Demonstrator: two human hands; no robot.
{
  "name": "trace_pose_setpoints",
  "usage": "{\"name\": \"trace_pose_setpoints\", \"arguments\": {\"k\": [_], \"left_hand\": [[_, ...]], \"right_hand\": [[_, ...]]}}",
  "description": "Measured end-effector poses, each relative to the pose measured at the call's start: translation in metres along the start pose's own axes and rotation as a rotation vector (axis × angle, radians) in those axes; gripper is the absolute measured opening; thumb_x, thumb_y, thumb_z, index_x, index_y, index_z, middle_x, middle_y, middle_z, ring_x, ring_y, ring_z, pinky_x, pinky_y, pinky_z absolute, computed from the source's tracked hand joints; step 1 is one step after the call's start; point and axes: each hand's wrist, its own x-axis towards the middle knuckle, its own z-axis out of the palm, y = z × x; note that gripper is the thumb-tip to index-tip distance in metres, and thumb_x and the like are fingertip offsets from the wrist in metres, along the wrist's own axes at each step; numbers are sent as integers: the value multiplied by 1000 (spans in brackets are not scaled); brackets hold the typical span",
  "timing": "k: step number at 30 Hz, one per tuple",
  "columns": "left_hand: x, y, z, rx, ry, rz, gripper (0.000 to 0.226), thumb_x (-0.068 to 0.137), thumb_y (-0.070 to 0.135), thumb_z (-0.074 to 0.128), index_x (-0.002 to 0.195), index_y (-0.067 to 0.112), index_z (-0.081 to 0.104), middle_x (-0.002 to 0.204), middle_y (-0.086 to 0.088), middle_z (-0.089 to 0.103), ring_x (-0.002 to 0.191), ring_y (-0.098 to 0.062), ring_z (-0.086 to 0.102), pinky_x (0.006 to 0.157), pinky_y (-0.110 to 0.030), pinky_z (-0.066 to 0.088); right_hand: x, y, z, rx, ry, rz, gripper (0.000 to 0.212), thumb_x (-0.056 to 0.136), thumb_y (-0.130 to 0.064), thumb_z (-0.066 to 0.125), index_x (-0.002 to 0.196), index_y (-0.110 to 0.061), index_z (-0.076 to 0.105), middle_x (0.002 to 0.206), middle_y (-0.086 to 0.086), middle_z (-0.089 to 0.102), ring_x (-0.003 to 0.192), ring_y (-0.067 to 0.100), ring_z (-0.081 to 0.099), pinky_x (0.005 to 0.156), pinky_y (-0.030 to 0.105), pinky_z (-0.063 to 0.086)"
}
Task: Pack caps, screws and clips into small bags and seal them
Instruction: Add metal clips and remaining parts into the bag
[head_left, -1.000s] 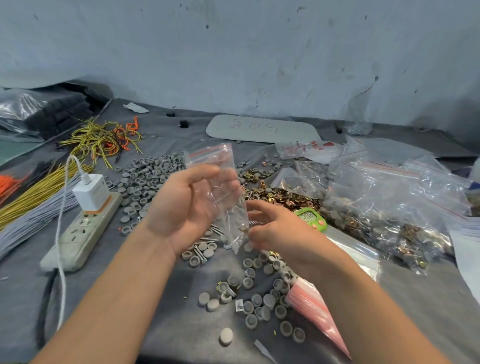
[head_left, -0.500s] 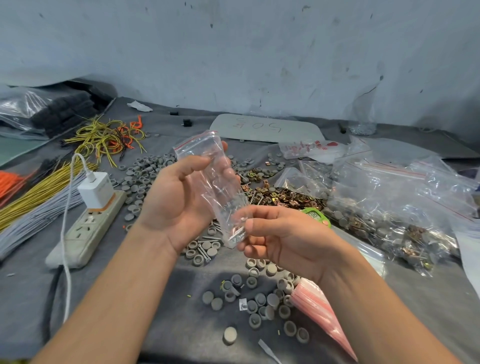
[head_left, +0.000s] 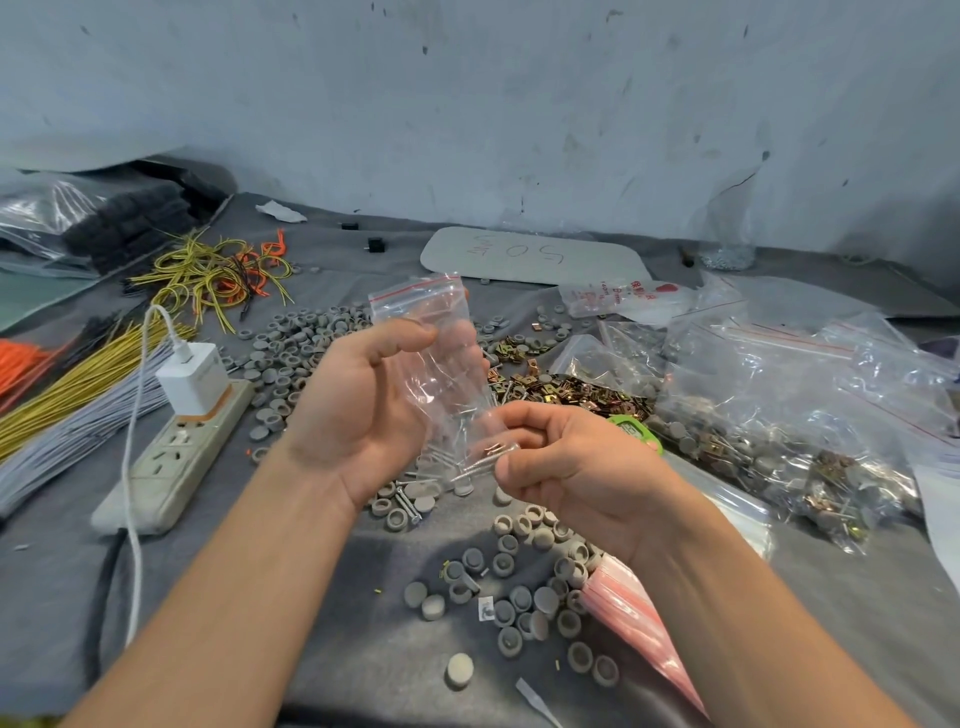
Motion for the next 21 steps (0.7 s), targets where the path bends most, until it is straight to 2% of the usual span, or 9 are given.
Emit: {"name": "trace_pose_setpoints", "arguments": {"k": [3,6,9,11,13,14,17,19,21], "left_hand": [[-1,-1,1,39,-9,2,50,82,8,55,131,5,60,87,-4,67,81,-20,64,91,-41,51],[-1,-2,0,39,-25,1,60,75,8,61,134,2,58,90,-6,67,84,-21,64,90,-41,51],[-1,-2,-1,37,-30,-8,55,70,8,65,125,3,62,90,-6,68,85,-21,64,90,-41,52],[0,-2,-1,21,-11,1,39,72,4,61,109,3,70,86,-5,69,84,-20,64,90,-38,54],[0,0,-1,46,29,83,24,70,-2,62,90,4,74,82,-4,71,82,-18,65,89,-35,57],[1,0,-2,83,42,147,27,68,-6,64,90,6,73,81,-3,71,81,-17,66,87,-32,57],[3,-3,-5,383,126,308,57,71,-15,69,118,17,63,90,2,69,83,-12,67,82,-25,55],[5,-8,-7,651,274,362,64,75,-16,77,124,23,62,98,3,70,84,-10,72,77,-24,57],[6,-14,-9,894,329,387,58,74,-3,86,119,29,65,96,2,71,76,-7,71,64,-19,56]], "right_hand": [[0,1,-2,-3,17,-8,53,79,29,59,76,-18,82,78,6,74,67,12,67,64,23,54],[0,1,-1,-11,12,4,47,80,32,56,89,-9,76,78,6,73,64,11,66,62,22,53],[1,1,1,-20,40,29,45,81,31,55,97,-6,73,82,6,75,66,11,67,63,22,53],[2,0,0,-52,95,33,46,81,30,56,100,-7,75,88,6,77,69,11,68,64,23,52],[2,-2,-5,-319,253,10,46,81,24,62,98,-15,79,90,-1,79,72,8,70,63,21,52],[2,-3,-9,-567,373,6,42,82,18,66,93,-20,80,88,-7,79,74,6,71,63,20,53],[3,-4,-16,-1236,593,77,26,86,-1,69,84,-25,80,85,-7,76,82,13,71,76,32,62],[3,0,-14,-1404,579,156,17,86,-9,68,85,-21,79,82,-3,74,78,18,68,74,37,61],[3,4,-8,-1474,549,223,8,87,-13,69,88,-17,75,79,-1,70,70,17,61,59,31,50]]}}
